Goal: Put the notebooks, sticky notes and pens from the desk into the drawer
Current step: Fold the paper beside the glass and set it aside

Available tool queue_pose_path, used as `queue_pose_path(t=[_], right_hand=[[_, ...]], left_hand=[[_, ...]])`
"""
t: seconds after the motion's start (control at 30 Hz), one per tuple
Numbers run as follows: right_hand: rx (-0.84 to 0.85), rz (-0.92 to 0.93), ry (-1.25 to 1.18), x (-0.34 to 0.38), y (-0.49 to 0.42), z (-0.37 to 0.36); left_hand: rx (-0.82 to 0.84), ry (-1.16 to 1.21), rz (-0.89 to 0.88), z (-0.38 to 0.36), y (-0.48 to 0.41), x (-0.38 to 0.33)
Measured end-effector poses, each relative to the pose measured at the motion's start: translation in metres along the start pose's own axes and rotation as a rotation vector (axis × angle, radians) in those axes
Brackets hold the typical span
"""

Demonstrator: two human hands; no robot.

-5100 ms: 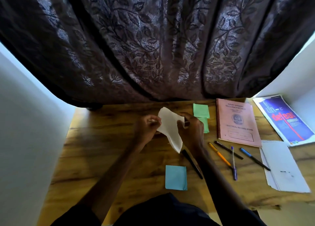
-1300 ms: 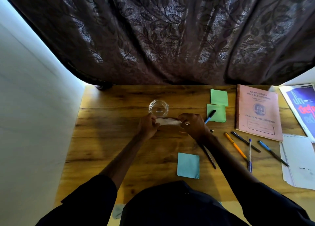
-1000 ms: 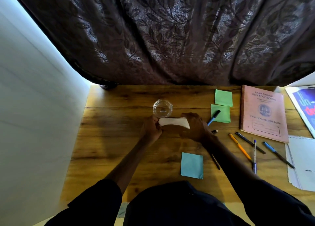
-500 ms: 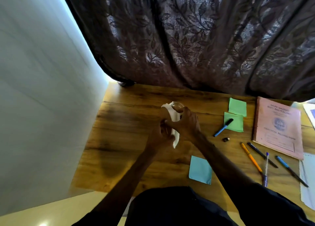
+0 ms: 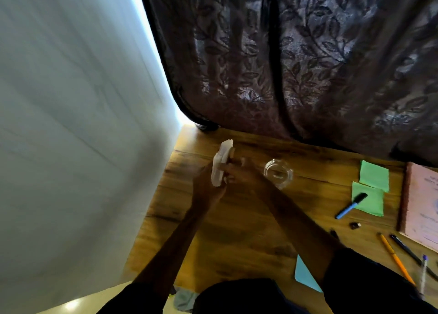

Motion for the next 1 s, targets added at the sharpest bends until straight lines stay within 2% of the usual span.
queue_pose_path(t=[0.13,0.27,0.4,0.73,0.87,1.0], right_hand=[[0.103,-0.044,-0.098,-0.007,-0.017,-0.021],[0.047,-0.107,-0.08,-0.021,-0.026,-0.023],[-0.029,-0.091,0.016,-0.032,-0.029,-0.013],[-0.041,-0.072,0.063,-0.041,-0.027,0.005],[-0.044,-0.033,0.077,-0.045,-0.023,0.016],[-0.083,0.01,0.101,-0.057,-0.013,0.039]], left_hand=[[-0.069,-0.055,0.056,0.017,-0.036,0.034],[-0.084,-0.166,0.159,0.029,-0.065,0.078],[-0.071,-0.203,0.253,0.032,-0.075,0.104],[0.008,-0.212,0.371,0.027,-0.077,0.097],[-0.096,-0.243,0.322,0.029,-0.066,0.09],[-0.229,-0.365,0.143,0.025,-0.043,0.055]])
Point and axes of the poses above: each hand's wrist, its own y-axis away from the middle knuckle, its own z-axis out of the back of the hand, x = y × z, the point moved 7 cm from there along -y, towards the middle knuckle, and after that the axes turned 3 degrees about -x, right-handed, at the moved point
